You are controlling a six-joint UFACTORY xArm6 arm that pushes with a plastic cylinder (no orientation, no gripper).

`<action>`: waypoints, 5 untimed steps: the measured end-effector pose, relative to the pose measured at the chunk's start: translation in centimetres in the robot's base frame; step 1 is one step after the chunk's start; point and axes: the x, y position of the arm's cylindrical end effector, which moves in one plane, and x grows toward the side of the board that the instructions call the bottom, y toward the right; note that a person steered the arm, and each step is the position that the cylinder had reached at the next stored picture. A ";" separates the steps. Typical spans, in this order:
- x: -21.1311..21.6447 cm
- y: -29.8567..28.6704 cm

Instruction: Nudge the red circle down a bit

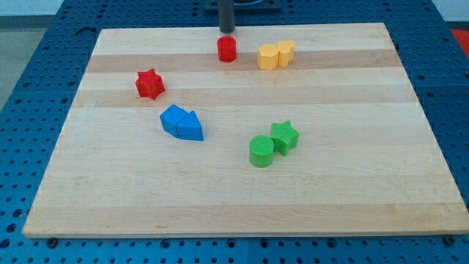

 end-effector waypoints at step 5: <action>1.8 2.7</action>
